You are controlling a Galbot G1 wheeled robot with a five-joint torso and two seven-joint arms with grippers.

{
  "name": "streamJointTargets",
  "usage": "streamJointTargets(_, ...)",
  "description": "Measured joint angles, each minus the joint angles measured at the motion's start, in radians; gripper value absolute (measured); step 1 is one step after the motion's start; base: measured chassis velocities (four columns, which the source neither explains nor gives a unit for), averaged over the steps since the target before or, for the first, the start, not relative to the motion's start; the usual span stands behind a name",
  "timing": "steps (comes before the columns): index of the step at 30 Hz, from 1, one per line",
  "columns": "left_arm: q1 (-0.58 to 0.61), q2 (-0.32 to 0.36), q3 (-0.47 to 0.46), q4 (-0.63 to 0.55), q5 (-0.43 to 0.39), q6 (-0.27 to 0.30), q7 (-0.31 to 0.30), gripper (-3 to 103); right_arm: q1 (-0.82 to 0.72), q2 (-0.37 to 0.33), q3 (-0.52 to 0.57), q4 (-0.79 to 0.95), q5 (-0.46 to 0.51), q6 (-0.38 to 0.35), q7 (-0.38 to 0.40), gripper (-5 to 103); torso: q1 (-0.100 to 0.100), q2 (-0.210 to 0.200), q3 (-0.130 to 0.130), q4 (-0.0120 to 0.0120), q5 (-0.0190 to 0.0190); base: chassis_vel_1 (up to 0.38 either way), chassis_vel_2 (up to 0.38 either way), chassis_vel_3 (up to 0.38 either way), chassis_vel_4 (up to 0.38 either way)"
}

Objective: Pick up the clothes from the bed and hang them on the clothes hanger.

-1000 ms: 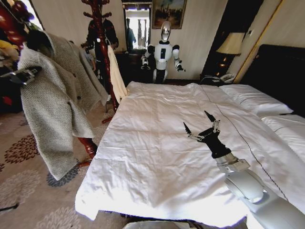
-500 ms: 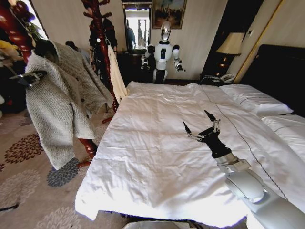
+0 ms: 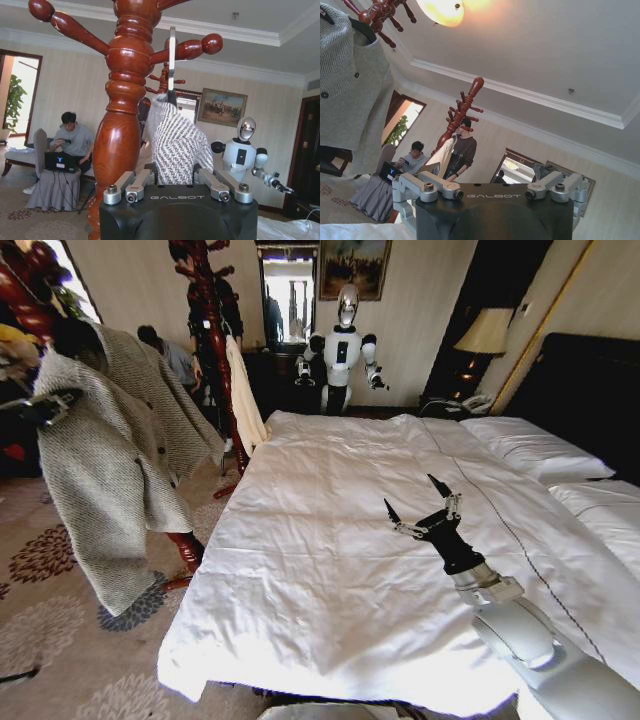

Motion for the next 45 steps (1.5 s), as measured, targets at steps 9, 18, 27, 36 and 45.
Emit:
streamJointTargets(9,0.002,-0.003,-0.019,-0.038,-0.019,0.0,-0.003,66,-0.045,0.008,0.04,0.016,-0.009,0.003,0.0,100,0.0,0.0,0.0,-0.0002,-0.0002,0.0,0.0,0.0,0.0)
streamJointTargets(18,0.08,-0.015,-0.135,-0.146,-0.072,0.012,0.001,97,-0.05,0.01,0.043,0.019,-0.013,0.004,0.0,100,0.0,0.0,0.0,0.0001,-0.0001,0.0,0.0,0.0,0.0)
streamJointTargets(27,0.198,-0.06,-0.2,-0.307,-0.109,-0.017,0.049,100,-0.057,0.017,0.053,0.027,-0.004,0.003,0.008,100,0.0,0.0,0.0,0.0002,0.0,0.0,0.0,0.0,0.0)
streamJointTargets(36,0.373,-0.278,0.145,-0.389,0.476,-0.27,0.148,100,-0.094,0.158,0.035,0.027,0.149,-0.057,0.116,100,0.0,0.0,0.0,-0.0002,-0.0004,0.0,0.0,0.0,0.0)
streamJointTargets(45,0.512,-0.582,0.398,-0.334,0.834,-0.47,0.226,100,-0.141,0.378,0.024,-0.088,0.092,0.02,0.124,100,0.0,0.0,0.0,-0.0001,-0.0002,0.0,0.0,0.0,0.0)
